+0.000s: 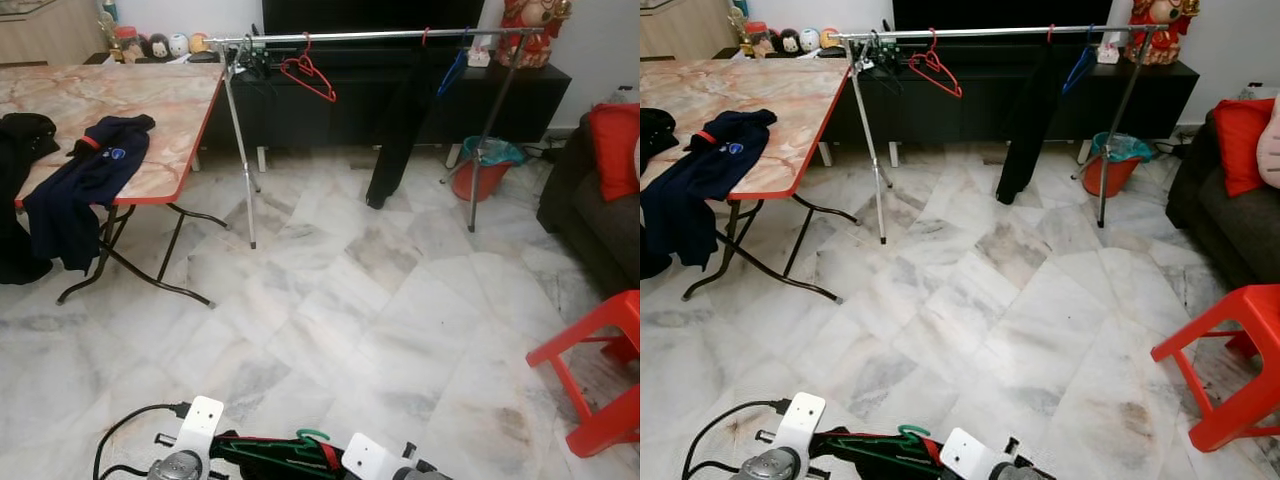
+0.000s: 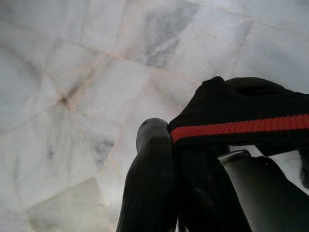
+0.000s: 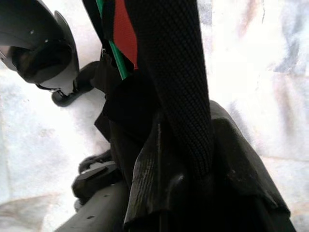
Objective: Hang hanger
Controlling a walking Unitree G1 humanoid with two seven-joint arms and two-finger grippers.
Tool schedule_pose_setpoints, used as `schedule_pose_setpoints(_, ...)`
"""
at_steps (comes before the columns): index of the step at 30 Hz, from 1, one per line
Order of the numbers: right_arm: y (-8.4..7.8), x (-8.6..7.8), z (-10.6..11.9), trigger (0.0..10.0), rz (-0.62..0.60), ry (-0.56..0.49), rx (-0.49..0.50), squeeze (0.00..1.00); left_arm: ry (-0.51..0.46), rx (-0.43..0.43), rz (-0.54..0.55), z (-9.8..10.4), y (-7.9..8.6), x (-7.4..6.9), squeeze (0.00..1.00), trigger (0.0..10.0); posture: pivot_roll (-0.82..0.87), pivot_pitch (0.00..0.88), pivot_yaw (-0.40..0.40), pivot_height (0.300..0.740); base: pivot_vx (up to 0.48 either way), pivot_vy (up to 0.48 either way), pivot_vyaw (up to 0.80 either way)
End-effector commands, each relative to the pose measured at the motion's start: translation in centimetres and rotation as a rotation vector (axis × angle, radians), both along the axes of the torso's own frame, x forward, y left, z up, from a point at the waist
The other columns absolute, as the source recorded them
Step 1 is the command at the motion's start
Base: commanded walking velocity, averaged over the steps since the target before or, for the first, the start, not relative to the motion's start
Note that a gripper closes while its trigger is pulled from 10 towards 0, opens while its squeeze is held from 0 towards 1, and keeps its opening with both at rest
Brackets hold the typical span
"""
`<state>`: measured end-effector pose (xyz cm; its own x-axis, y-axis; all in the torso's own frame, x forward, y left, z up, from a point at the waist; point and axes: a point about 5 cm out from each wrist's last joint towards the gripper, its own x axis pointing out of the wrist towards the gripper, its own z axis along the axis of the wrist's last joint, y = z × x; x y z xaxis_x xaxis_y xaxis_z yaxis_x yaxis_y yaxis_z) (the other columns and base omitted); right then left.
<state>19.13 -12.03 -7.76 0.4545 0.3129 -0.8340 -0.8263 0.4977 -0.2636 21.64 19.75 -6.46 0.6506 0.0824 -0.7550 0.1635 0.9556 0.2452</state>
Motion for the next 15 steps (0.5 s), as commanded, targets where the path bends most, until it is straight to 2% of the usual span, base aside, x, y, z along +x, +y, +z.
schedule_pose_setpoints(1,-12.30,0.31,1.05,10.0,-0.298,0.194,-0.314,0.00,0.010,0.149,0.112,0.32,3.50,-0.62,0.00,10.0,0.09,0.000,-0.011,0.740,0.000,0.000,0.00)
schedule_pose_setpoints(9,-12.35,0.66,1.22,10.0,-0.233,0.163,-0.369,0.00,0.068,0.200,0.063,0.16,3.60,-0.79,0.00,10.0,0.08,0.000,-0.007,0.740,0.000,0.000,0.00)
schedule_pose_setpoints(14,-12.32,0.68,1.22,10.0,-0.239,0.147,-0.359,0.00,0.107,0.217,0.023,0.06,3.61,-0.88,0.00,10.0,0.07,0.000,-0.004,0.740,0.000,0.000,0.00)
schedule_pose_setpoints(15,-12.20,0.59,1.15,10.0,-0.268,0.147,-0.318,0.00,0.130,0.216,-0.008,0.00,3.55,-0.93,0.00,10.0,0.07,0.000,-0.001,0.740,0.000,0.000,0.00)
